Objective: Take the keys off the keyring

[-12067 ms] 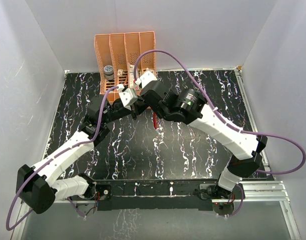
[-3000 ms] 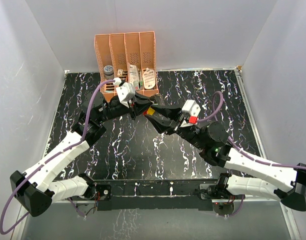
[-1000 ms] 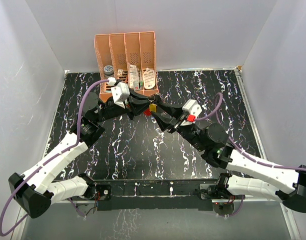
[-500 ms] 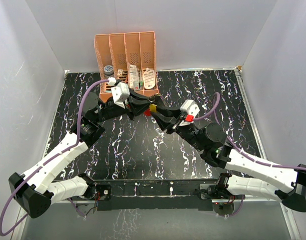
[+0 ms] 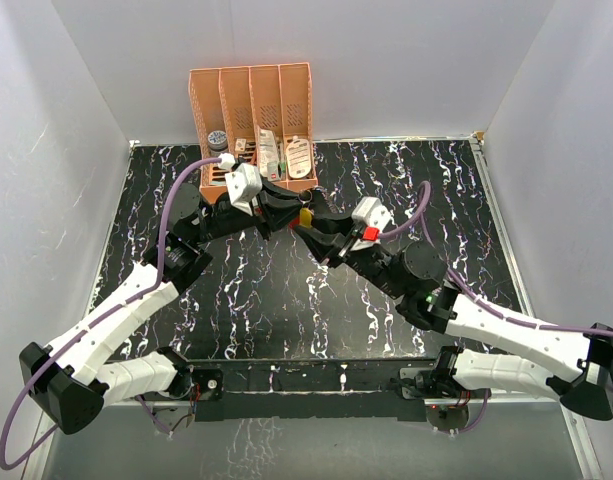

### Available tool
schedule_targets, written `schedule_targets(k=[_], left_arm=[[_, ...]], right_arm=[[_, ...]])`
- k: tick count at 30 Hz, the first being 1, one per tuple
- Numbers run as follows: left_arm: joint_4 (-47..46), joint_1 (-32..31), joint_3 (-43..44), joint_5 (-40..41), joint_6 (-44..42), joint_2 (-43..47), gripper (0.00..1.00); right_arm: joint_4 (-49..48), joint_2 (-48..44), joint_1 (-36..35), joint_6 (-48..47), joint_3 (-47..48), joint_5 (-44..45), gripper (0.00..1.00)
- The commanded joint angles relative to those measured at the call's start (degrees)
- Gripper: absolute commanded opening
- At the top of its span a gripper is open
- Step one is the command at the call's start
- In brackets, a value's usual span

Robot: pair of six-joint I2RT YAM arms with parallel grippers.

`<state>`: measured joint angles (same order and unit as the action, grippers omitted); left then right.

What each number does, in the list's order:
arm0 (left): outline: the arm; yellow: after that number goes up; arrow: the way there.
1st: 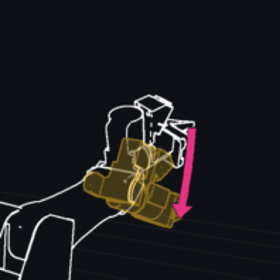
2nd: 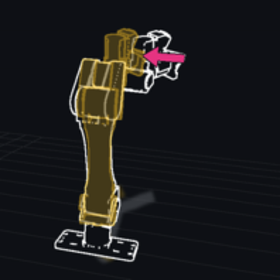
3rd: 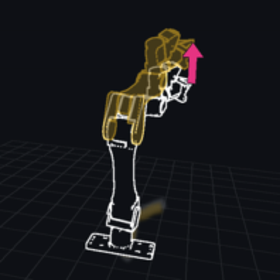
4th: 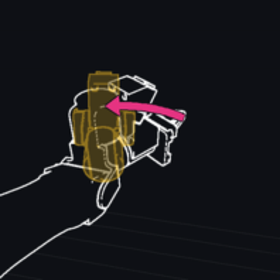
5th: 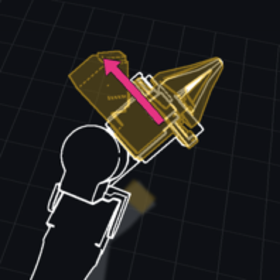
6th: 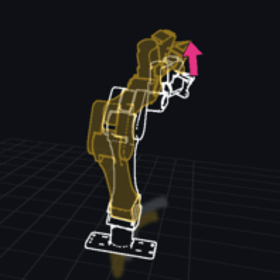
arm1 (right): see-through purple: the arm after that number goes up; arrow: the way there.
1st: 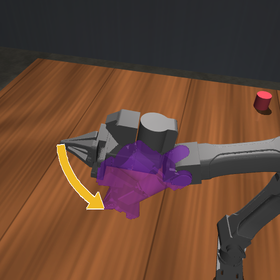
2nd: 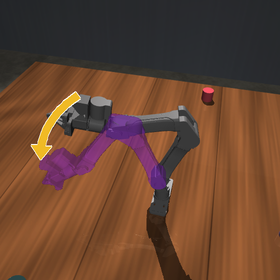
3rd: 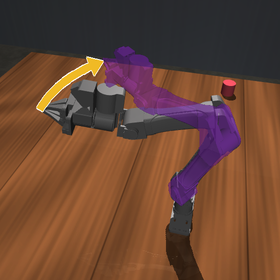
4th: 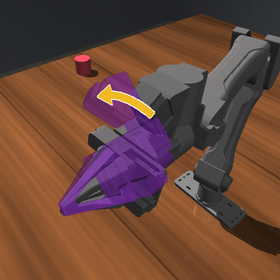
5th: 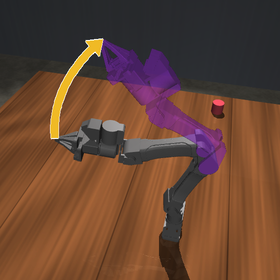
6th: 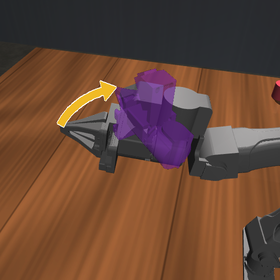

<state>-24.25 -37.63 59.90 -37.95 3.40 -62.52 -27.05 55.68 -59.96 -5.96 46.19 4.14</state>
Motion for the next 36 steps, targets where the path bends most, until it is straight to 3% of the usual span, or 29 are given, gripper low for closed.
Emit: schedule_targets(k=[1, 7, 9, 11, 15, 26, 31, 36], left_arm=[[-1.80, -0.20, -0.36, -0.80, 0.01, 1.31, 0.00], [-1.16, -0.18, -0.72, -0.61, -0.28, 1.96, 0.00], [-0.43, -0.17, -0.88, 0.07, -0.76, 1.91, 0.00], [0.40, -0.21, -1.08, 1.03, -1.59, 1.90, 0.00], [1.77, -0.21, -1.56, 4.56, -3.10, 2.26, 0.00], [5.34, -0.22, -3.64, 20.00, -9.22, 3.80, 0.11], [5.33, -0.19, -4.01, 25.54, -12.06, 3.82, 0.11], [5.41, -0.17, -4.20, 30.01, -14.07, 3.25, 0.09]], right_arm=[[-3.63, 0.17, -0.24, -0.52, 3.78, -0.81, 0.27], [-4.51, -0.04, -0.19, -0.69, 3.46, 0.95, 0.20], [-4.52, -0.28, -0.24, -0.92, 3.46, 1.94, 0.14], [-3.88, -0.62, -0.24, -1.14, 3.73, 2.93, 0.00], [2.11, -1.13, -0.24, -1.84, 6.38, 4.58, 0.00], [31.62, -1.20, -0.24, -0.28, 19.20, 17.75, 0.00], [51.11, 5.22, -0.23, 5.19, 31.53, 23.64, 0.00], [68.80, 13.57, -0.24, 10.63, 44.58, 22.77, 0.00]])
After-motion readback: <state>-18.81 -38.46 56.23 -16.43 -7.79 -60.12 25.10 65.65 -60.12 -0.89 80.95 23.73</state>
